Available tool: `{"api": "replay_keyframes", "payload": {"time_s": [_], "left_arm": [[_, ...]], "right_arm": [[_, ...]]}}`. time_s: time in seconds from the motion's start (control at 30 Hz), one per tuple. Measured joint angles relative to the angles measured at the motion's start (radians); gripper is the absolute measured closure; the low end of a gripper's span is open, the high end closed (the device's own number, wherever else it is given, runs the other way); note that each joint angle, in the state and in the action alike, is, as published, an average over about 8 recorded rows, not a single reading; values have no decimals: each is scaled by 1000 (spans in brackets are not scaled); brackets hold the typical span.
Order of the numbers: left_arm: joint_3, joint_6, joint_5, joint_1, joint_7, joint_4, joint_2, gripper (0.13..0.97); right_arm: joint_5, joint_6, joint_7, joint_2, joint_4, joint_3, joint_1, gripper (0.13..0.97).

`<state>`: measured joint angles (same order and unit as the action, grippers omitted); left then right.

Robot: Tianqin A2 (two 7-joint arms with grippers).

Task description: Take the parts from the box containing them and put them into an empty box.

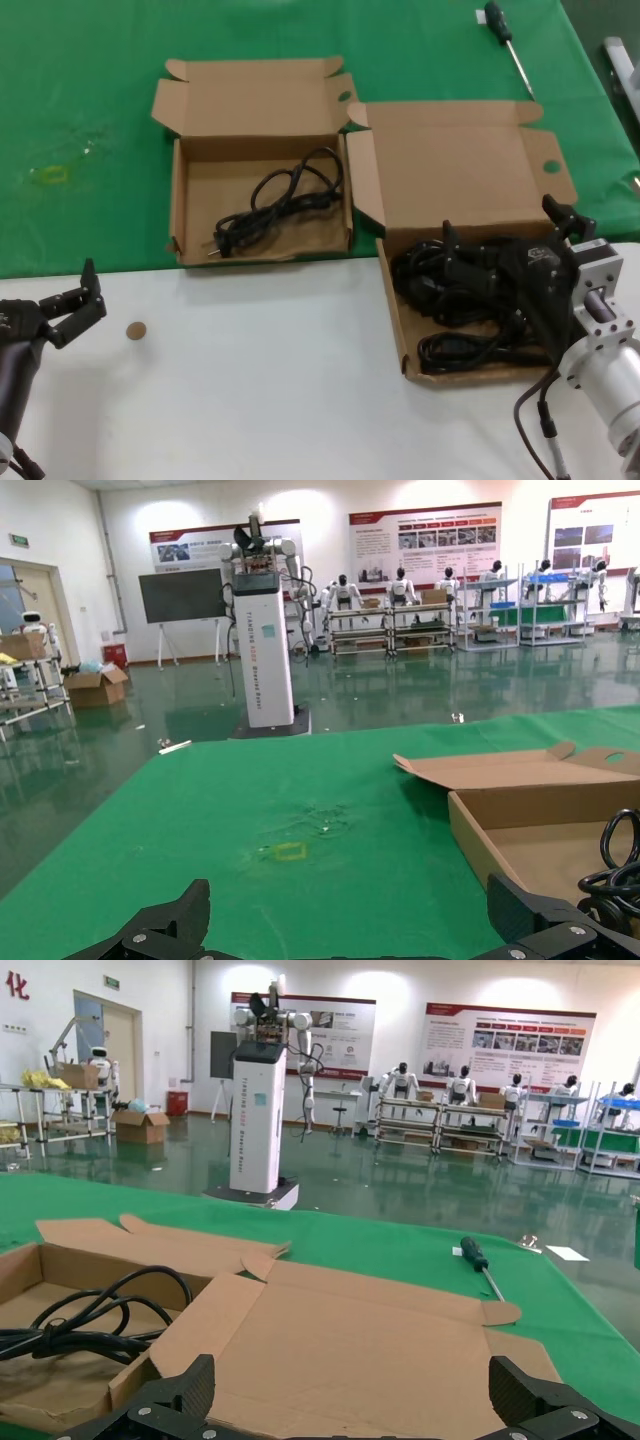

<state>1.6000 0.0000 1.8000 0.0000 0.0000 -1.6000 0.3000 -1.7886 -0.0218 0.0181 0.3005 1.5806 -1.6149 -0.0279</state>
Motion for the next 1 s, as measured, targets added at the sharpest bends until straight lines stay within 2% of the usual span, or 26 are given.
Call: {"api": "replay_keyframes", "payload": {"time_s": [1.0], "left_arm": [[0,0,0,0,0,0,0,132]], "right_arm": [[0,0,0,0,0,0,0,129]]}}
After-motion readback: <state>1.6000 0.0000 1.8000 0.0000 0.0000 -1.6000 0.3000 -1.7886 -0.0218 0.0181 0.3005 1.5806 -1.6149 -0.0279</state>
